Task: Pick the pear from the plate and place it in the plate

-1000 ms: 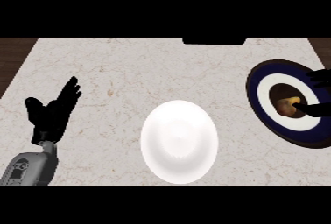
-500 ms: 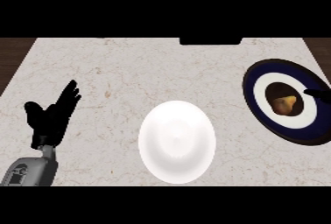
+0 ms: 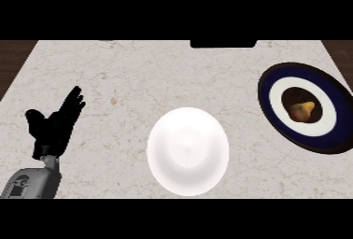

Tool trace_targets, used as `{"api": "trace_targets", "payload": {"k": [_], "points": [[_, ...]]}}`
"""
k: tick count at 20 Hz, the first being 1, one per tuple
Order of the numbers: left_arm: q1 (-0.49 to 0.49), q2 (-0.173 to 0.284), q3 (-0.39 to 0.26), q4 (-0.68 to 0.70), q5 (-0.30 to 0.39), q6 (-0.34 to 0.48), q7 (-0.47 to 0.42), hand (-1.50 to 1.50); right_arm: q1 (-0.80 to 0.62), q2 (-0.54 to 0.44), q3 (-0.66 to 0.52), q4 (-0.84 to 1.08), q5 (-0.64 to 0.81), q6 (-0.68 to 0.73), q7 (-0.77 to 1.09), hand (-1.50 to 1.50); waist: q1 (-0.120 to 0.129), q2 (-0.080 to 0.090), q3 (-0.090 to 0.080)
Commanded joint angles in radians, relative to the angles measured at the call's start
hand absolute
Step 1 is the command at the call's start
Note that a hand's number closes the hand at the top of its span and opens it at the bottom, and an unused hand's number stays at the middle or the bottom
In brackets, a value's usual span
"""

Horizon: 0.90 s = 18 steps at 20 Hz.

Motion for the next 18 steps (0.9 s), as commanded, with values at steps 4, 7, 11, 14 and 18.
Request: {"api": "trace_targets", "payload": {"k": [4,7,11,14,18], "points": [[-0.014,0.011,0.039,-0.036,-0.001,-0.025,0.042,0.0,0.06,-0.007,-0.05,0.041,-0.03,0.122,-0.055,-1.5,0.012,0.003,0.001],[-0.001,0.004,0.021,-0.058,-0.007,-0.044,0.054,0.0,0.023,-0.078,-0.071,0.196,0.006,0.209,-0.145,-1.5,0.019,0.005,0.001],[-0.012,-0.028,0.02,-0.011,-0.026,-0.028,0.001,0.0,-0.005,-0.092,-0.06,0.361,0.091,0.216,-0.297,-1.5,0.028,0.011,0.003],[-0.017,-0.042,0.001,-0.022,-0.04,-0.027,0.018,0.0,-0.021,-0.122,-0.077,0.425,0.099,0.23,-0.339,-1.5,0.032,0.012,0.004],[-0.064,-0.044,0.029,0.051,-0.047,-0.031,-0.008,0.0,-0.057,-0.152,-0.07,0.437,0.116,0.236,-0.295,-1.5,0.024,0.01,0.002]]}}
